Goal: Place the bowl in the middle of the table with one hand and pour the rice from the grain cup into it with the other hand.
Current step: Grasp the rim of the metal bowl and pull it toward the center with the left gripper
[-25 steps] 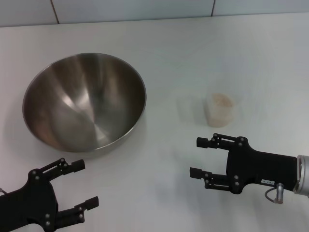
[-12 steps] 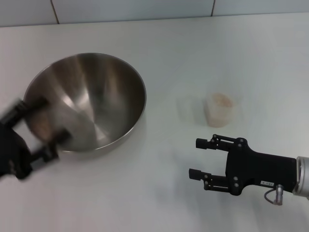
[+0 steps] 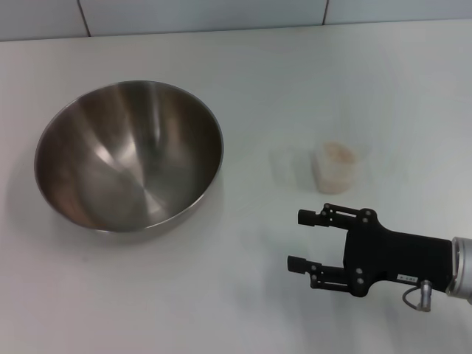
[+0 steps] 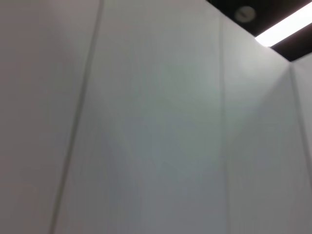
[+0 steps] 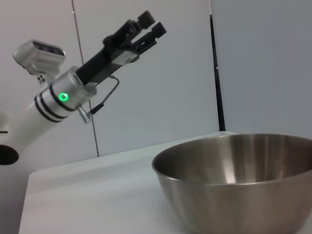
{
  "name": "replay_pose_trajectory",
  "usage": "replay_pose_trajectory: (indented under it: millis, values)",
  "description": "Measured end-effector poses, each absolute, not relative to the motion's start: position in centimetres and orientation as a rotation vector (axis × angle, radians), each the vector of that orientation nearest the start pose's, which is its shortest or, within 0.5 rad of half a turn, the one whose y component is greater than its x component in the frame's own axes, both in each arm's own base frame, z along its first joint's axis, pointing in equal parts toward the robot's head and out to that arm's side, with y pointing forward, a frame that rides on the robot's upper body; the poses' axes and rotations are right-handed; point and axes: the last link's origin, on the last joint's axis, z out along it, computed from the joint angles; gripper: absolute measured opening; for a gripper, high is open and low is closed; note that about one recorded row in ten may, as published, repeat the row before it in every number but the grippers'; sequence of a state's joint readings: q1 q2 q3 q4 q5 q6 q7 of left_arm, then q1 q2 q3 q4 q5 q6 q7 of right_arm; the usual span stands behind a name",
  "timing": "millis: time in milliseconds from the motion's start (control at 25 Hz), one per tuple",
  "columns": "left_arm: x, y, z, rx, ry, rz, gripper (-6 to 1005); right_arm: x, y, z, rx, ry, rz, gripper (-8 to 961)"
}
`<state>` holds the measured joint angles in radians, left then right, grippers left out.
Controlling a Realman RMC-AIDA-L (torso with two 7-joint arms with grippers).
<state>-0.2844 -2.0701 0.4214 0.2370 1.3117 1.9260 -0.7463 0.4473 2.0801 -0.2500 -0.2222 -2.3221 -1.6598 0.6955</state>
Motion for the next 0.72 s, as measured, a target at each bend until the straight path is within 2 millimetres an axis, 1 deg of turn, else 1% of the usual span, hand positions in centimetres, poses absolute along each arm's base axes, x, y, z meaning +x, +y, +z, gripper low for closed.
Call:
replay_pose_trajectory:
  millis: [80, 320, 480, 520, 600, 720]
  values:
    - [-30.4, 25.0, 5.7, -1.699, -0.265, -1.357, 803, 29.8, 24.2, -5.5, -2.697, 0.342, 0.909, 720]
    - [-30.8, 26.8, 5.4, -1.648, -0.311, -1.286, 801, 29.7, 24.3, -5.5, -2.696, 0.338, 0.911, 720]
    - [-31.3, 28.3, 5.0, -1.665, -0.374, -1.220, 800, 29.6, 24.5, -5.5, -2.696, 0.333, 0.907, 720]
    - [-31.3, 28.3, 5.0, -1.665, -0.374, -1.220, 800, 29.6, 24.5, -5.5, -2.695, 0.333, 0.907, 720]
    - [-31.8, 29.6, 5.0, -1.714, -0.439, -1.161, 799, 29.6, 24.6, -5.5, -2.692, 0.332, 0.907, 720]
    - [-31.9, 30.1, 5.0, -1.749, -0.462, -1.133, 798, 29.6, 24.7, -5.4, -2.690, 0.329, 0.906, 720]
